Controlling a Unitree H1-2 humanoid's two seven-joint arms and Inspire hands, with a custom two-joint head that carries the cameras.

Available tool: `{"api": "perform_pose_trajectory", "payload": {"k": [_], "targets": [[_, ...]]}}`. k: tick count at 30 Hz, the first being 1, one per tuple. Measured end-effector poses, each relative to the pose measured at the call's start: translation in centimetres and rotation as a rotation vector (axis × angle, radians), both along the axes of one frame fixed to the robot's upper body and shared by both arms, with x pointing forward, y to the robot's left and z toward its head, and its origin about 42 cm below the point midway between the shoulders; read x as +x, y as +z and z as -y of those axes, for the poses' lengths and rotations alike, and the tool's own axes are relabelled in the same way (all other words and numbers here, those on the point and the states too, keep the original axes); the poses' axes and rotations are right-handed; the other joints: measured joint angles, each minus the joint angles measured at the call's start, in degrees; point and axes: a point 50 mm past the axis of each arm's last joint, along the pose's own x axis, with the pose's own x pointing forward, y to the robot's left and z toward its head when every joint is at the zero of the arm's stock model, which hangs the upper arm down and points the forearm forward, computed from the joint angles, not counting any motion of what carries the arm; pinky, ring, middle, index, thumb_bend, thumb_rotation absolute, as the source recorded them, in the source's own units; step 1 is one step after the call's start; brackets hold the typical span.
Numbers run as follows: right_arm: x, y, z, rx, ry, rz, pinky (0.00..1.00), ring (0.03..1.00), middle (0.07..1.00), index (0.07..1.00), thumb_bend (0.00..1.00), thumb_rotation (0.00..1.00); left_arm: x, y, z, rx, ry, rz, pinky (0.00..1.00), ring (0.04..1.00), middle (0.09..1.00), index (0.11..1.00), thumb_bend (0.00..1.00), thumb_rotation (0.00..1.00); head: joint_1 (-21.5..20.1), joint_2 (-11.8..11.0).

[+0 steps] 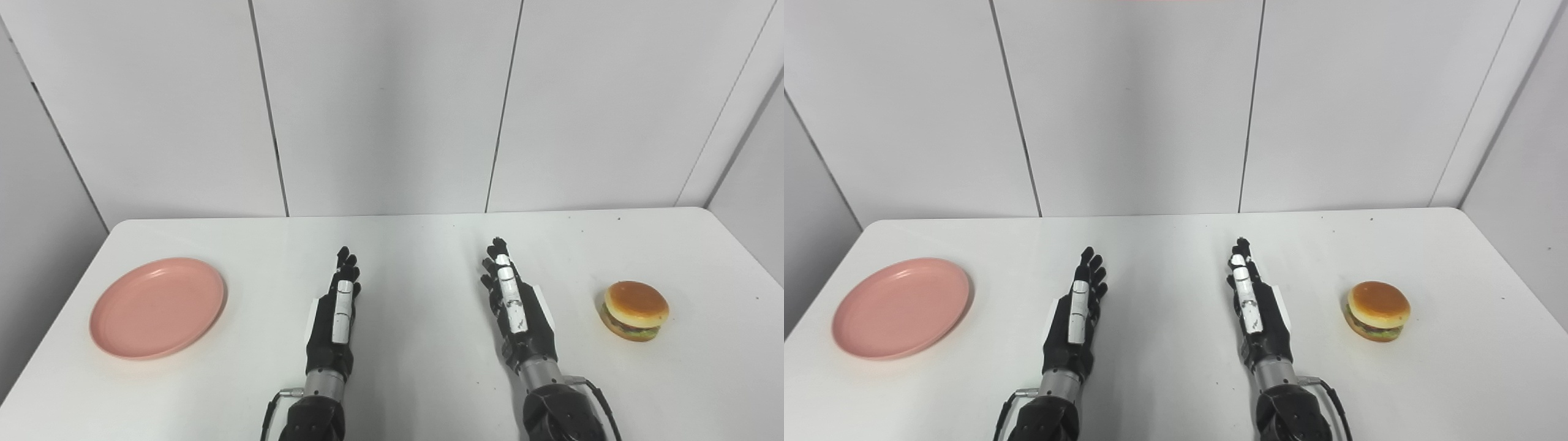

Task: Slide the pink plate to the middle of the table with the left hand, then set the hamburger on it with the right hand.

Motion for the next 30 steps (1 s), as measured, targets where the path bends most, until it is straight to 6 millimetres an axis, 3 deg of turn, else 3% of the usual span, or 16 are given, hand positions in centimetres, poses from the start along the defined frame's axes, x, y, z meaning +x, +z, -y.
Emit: {"api": "perform_pose_trajectory", "payload": {"k": [15, 24, 27, 30], "targets": [[0.0, 0.0, -0.1, 0.0, 0.006, 0.0, 1.0, 1.0, 1.0, 1.0, 0.49, 0.92, 0.0, -0.1, -0.1, 0.003, 0.001, -0.002, 1.0, 1.0, 1.0, 1.0, 0.73, 1.0, 1.1, -0.4], [0.1, -0.5, 0.5, 0.009, 0.008, -0.018, 1.0, 1.0, 1.0, 1.0, 0.51, 0.9, 0.0, 0.1, -0.4, -0.034, 0.062, 0.068, 1.0, 0.986, 0.992, 0.988, 0.65, 1.0, 12.5, -4.4], [0.2, -2.0, 1.1, 0.03, 0.007, -0.042, 1.0, 1.0, 1.0, 1.0, 0.55, 0.87, 0.3, 0.3, -0.3, -0.043, 0.095, 0.097, 1.0, 0.992, 0.995, 0.996, 0.68, 1.0, 15.7, -5.8], [0.7, -1.9, 1.4, 0.036, 0.013, -0.01, 1.0, 1.0, 1.0, 1.0, 0.57, 0.85, 0.6, 0.7, -1.0, -0.053, 0.129, 0.115, 1.0, 0.999, 1.0, 1.0, 0.73, 1.0, 18.4, -6.6]]}}
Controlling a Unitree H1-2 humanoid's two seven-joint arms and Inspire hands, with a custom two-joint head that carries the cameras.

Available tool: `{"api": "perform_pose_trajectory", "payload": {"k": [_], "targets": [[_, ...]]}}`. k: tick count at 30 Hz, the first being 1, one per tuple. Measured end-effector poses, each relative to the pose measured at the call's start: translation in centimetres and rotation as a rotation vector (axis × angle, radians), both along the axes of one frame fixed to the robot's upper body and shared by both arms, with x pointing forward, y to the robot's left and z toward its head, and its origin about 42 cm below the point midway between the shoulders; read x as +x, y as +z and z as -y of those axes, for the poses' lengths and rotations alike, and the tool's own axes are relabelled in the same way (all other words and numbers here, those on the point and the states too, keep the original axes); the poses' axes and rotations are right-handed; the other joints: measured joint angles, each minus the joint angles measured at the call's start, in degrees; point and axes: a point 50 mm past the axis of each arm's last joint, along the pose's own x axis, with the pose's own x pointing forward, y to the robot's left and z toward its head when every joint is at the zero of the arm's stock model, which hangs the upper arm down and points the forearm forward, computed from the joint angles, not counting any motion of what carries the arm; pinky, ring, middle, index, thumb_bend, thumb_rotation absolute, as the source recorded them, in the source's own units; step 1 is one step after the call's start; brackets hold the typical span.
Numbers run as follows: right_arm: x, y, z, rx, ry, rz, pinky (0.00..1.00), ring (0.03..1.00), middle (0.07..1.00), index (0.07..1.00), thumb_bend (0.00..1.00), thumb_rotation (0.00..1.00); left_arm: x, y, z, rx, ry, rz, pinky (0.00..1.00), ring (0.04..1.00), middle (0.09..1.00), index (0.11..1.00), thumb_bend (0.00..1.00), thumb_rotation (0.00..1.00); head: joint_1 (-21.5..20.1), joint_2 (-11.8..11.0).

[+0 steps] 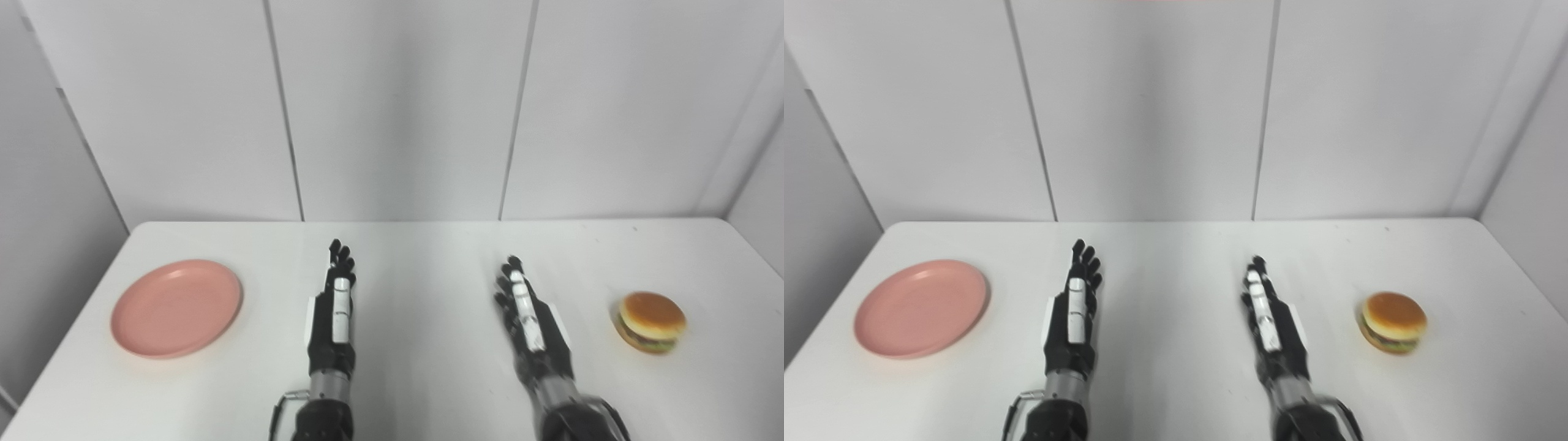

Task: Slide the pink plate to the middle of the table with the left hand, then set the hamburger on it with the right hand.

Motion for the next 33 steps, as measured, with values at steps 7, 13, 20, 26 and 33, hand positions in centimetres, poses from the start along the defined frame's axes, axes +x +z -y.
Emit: {"api": "perform_pose_trajectory", "payload": {"k": [7, 13, 20, 26, 33], "targets": [[-0.3, 0.5, 0.8, 0.032, -0.028, 0.024, 1.0, 1.0, 1.0, 1.0, 0.5, 0.83, -0.3, 0.8, -4.2, -0.026, 0.094, 0.002, 1.0, 1.0, 0.986, 0.999, 0.78, 1.0, 4.4, -2.3], [-0.9, 1.0, 1.0, 0.009, -0.043, 0.039, 1.0, 1.0, 1.0, 1.0, 0.5, 0.86, 0.3, 3.8, -11.0, 0.007, 0.228, 0.044, 1.0, 0.969, 0.939, 0.959, 0.78, 1.0, 5.6, -2.5], [-0.9, 1.6, 0.8, 0.009, -0.024, 0.033, 1.0, 1.0, 1.0, 1.0, 0.5, 0.84, 1.8, 6.4, -16.0, 0.036, 0.365, 0.053, 1.0, 0.916, 0.883, 0.901, 0.8, 1.0, 6.4, -2.7], [-1.5, 2.5, 0.9, 0.003, -0.041, 0.046, 1.0, 1.0, 1.0, 1.0, 0.5, 0.87, 1.7, 7.4, -20.7, 0.067, 0.464, 0.064, 0.97, 0.863, 0.838, 0.854, 0.79, 1.0, 7.2, -2.5], [-1.7, 2.7, 0.7, 0.002, -0.027, 0.045, 1.0, 1.0, 1.0, 1.0, 0.41, 0.89, 1.5, 7.2, -26.5, 0.092, 0.591, 0.027, 0.9, 0.797, 0.784, 0.804, 0.77, 1.0, 8.7, -2.0]]}}
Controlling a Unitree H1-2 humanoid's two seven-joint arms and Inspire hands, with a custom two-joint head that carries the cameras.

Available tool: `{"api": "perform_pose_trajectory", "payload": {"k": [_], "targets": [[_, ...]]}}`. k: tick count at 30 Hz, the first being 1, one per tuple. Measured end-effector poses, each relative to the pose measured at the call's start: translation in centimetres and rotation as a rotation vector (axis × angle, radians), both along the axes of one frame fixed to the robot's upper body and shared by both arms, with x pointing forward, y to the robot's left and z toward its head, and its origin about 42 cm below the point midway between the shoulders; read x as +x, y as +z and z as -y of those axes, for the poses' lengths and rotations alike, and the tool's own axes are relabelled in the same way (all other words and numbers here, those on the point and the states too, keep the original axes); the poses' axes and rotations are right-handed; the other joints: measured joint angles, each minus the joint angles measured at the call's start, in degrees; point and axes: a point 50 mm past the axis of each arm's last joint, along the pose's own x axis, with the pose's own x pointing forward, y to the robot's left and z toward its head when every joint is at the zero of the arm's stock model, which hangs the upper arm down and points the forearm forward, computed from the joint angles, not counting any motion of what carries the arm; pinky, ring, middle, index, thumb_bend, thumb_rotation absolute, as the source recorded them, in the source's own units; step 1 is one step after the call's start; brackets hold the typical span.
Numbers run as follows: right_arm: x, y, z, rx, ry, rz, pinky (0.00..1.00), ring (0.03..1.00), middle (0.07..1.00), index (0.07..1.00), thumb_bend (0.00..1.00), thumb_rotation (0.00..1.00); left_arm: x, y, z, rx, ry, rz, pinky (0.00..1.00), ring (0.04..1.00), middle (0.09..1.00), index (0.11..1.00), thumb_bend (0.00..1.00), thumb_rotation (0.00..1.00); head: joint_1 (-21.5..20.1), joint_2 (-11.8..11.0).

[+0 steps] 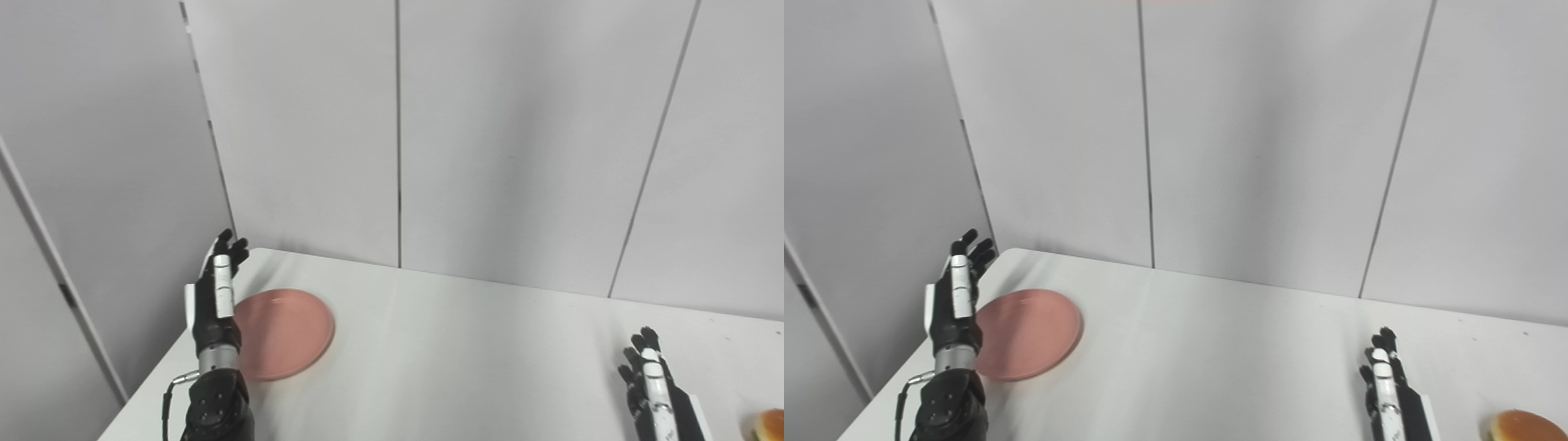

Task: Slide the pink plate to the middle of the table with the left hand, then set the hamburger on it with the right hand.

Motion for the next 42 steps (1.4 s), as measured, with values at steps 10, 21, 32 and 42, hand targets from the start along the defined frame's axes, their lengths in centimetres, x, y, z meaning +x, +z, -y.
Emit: {"api": "perform_pose_trajectory", "payload": {"k": [10, 21, 32, 42], "targets": [[-0.2, -0.2, 0.4, -0.005, 0.036, 0.006, 1.0, 1.0, 1.0, 1.0, 0.38, 0.87, 0.0, -2.2, -3.7, -0.036, 0.042, -0.081, 0.88, 0.785, 0.762, 0.775, 0.84, 1.0, 1.3, 0.1], [-0.3, 0.6, 0.3, 0.014, 0.021, 0.034, 1.0, 1.0, 1.0, 1.0, 0.33, 0.89, 0.5, -3.5, -4.4, -0.122, 0.004, -0.085, 0.82, 0.762, 0.75, 0.759, 0.84, 1.0, 2.4, 0.4], [-0.5, 1.4, 0.5, 0.009, 0.006, 0.053, 1.0, 1.0, 1.0, 1.0, 0.33, 0.92, 1.2, -5.2, -2.4, -0.17, -0.071, -0.132, 0.85, 0.769, 0.755, 0.765, 0.85, 1.0, 2.3, 0.9], [-0.6, 1.5, 0.4, -0.01, 0.004, 0.045, 1.0, 1.0, 1.0, 1.0, 0.33, 0.93, 2.1, -6.0, -0.9, -0.13, -0.139, -0.151, 0.87, 0.801, 0.774, 0.786, 0.85, 1.0, 2.0, 1.3]]}}
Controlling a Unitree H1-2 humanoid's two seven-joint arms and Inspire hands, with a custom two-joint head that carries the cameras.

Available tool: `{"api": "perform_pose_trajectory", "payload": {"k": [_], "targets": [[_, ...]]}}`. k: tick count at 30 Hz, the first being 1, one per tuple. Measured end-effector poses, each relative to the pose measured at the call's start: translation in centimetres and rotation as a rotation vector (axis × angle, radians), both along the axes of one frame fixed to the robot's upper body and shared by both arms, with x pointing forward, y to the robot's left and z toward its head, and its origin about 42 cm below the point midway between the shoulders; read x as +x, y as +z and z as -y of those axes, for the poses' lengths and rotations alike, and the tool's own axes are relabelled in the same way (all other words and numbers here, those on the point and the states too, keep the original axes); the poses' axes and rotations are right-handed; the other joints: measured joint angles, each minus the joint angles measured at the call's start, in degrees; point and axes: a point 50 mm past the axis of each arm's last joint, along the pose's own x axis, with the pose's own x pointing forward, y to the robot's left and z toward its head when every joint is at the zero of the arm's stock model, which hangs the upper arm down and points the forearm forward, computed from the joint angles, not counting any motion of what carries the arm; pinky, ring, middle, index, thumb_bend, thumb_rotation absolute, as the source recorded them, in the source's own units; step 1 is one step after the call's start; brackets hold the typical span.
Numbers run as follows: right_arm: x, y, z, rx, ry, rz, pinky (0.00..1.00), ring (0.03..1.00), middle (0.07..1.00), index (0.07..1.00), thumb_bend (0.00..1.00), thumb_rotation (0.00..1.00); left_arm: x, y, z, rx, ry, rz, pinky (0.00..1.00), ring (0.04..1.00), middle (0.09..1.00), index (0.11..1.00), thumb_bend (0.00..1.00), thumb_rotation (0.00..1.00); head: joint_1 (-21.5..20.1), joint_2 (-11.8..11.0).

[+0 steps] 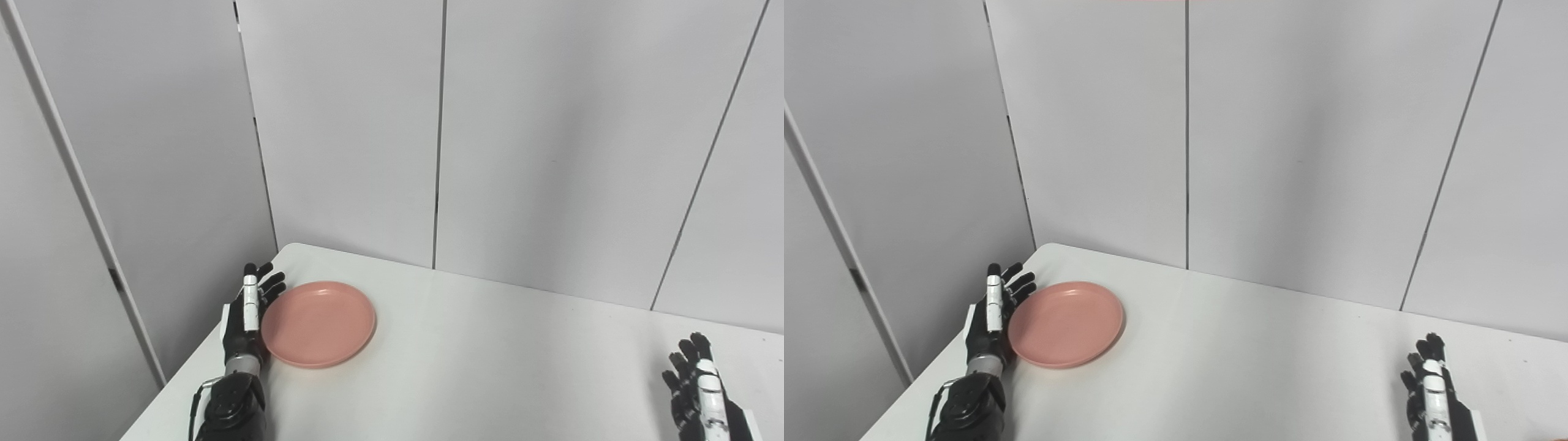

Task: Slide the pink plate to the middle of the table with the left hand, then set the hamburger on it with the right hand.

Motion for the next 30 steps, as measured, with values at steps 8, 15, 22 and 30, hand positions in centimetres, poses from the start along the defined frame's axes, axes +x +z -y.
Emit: {"api": "perform_pose_trajectory", "payload": {"k": [8, 15, 22, 30], "targets": [[-0.1, 0.3, -0.3, 0.001, 0.0, 0.004, 1.0, 1.0, 1.0, 1.0, 0.32, 0.94, 0.8, 0.0, 2.6, -0.018, -0.043, 0.014, 0.87, 0.792, 0.772, 0.784, 0.86, 1.0, -0.7, 0.3], [-0.1, 0.3, -0.2, 0.006, -0.001, 0.004, 1.0, 1.0, 1.0, 1.0, 0.31, 0.91, 1.5, 0.0, 6.1, -0.078, -0.108, 0.036, 0.84, 0.796, 0.783, 0.795, 0.87, 1.0, -2.2, 0.8], [-0.1, 0.3, -0.3, 0.002, 0.004, 0.004, 1.0, 1.0, 1.0, 1.0, 0.29, 0.94, 2.0, -0.1, 9.5, -0.091, -0.195, 0.039, 0.78, 0.784, 0.778, 0.788, 0.84, 1.0, -3.4, 1.0], [-0.1, 0.2, -0.2, 0.011, -0.01, -0.01, 1.0, 1.0, 1.0, 1.0, 0.37, 0.92, 2.1, -0.5, 14.4, -0.123, -0.279, 0.061, 0.82, 0.831, 0.816, 0.815, 0.83, 1.0, -5.5, 1.6]]}}
